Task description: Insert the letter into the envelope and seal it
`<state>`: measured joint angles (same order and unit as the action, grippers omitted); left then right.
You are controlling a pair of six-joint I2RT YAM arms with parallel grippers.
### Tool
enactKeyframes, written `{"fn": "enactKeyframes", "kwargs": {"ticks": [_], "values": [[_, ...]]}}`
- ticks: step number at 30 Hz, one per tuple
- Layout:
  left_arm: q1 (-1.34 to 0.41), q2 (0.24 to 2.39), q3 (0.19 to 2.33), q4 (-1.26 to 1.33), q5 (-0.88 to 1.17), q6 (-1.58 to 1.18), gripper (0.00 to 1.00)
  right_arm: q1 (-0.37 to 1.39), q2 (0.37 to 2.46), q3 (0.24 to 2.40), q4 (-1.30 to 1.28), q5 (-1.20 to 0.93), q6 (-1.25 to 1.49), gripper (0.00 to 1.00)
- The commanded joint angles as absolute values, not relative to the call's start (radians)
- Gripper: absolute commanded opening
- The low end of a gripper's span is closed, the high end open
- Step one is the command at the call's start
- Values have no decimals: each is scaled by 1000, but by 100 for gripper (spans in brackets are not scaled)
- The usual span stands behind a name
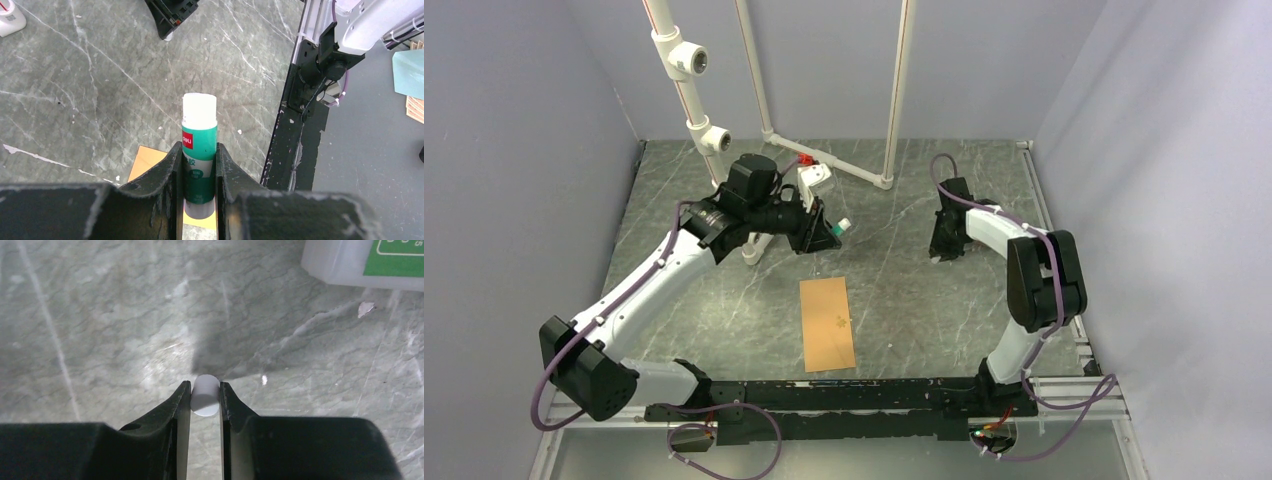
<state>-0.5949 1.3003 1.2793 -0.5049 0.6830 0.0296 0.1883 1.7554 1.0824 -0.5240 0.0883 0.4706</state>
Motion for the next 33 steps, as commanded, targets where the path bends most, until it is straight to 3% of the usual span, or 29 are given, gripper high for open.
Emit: {"fn": "enactKeyframes", "kwargs": {"ticks": [1,9,14,17,33], "values": [[-613,1314,1303,-472,706,18,2,181,1614,1110,-516,-60,447,0],[-623,1324,1324,-459,700,41,2,183,1337,1080,-285,-735,517,0],[-630,1332,1326,-443,716,47,2,217,1218,1032,44,-973,739,0],[-645,1348,1341,-453,714,65,2,267,1192,1059,93,-1017,794,0],[-675,1365,1364,-491,679,125,2,370,1258,1241,-325,-889,567,0]]}}
